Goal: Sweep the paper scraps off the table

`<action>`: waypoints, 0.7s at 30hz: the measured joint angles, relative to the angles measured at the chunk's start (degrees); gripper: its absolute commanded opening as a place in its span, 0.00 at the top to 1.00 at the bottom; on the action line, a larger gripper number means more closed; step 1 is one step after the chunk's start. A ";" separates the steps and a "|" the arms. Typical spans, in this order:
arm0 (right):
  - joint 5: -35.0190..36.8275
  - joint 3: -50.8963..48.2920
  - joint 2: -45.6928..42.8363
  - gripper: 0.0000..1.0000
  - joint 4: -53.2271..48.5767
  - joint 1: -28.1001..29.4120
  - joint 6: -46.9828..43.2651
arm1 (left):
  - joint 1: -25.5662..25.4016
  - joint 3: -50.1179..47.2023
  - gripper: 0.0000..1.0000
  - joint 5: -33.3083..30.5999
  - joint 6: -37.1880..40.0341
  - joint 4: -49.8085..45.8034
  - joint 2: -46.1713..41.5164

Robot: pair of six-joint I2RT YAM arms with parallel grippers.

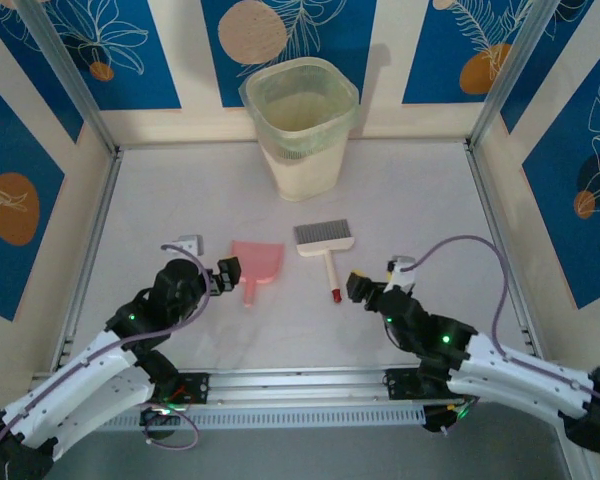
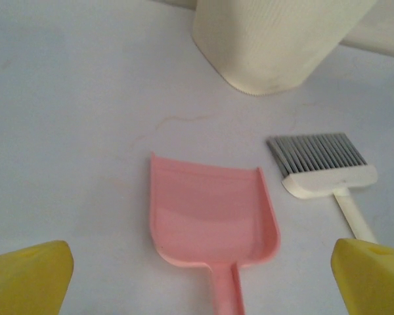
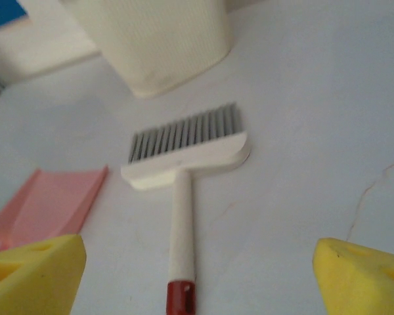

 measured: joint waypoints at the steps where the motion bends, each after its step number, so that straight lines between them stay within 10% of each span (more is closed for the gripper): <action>1: 0.11 0.00 -1.99 0.01 -0.52 -0.92 -0.57 | 0.37 0.00 0.00 -0.28 0.74 0.26 -0.61; 21: -28.28 -0.72 15.54 0.01 20.74 -49.07 -21.07 | 17.29 -11.21 0.00 -5.57 19.28 40.57 7.63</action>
